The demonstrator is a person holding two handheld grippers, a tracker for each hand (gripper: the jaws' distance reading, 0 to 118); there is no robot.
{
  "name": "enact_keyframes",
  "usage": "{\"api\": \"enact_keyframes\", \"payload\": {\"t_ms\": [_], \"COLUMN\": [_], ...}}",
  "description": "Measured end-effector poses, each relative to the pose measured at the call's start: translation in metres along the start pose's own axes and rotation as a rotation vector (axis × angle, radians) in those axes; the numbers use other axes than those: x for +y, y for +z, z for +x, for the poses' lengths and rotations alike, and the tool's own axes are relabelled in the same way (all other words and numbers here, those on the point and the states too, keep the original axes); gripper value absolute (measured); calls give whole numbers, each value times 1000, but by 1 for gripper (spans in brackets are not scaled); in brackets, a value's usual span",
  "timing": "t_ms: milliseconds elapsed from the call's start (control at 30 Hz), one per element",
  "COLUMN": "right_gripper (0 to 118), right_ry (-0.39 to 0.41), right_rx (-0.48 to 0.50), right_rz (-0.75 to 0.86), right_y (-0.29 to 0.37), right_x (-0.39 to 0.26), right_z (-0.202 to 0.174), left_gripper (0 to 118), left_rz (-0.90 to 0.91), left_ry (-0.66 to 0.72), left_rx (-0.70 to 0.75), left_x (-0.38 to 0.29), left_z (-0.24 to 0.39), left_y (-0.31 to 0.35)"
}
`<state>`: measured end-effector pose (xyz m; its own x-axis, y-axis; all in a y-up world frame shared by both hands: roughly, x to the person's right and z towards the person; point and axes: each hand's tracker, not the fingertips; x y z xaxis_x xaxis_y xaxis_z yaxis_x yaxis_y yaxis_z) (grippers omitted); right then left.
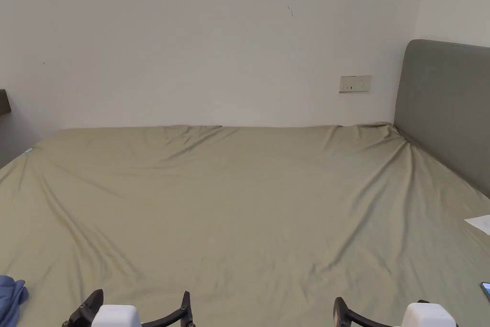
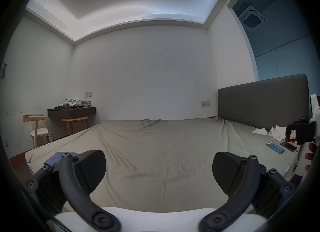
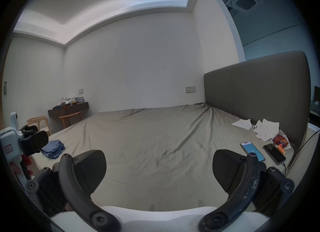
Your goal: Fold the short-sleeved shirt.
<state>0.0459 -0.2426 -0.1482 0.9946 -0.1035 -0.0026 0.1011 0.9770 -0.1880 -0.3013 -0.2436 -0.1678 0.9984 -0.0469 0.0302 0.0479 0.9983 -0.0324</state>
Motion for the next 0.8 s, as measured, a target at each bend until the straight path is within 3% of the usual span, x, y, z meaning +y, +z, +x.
{"api": "enact_keyframes", "payload": {"t_ms": [500,800], "right_gripper": [118,118], "right_ry": [5,-73], "right_rx": [-25,-18], "right_rz": [17,21], "right_y": [3,3], "right_x": [-2,-2], "right_z": [-2,11], "left_gripper": [118,118], "left_rz": [1,4], "left_ry": [21,23], "left_rx": [7,13], "left_x": [1,1], "left_z": [-4,-6], "left_y": [1,2]}}
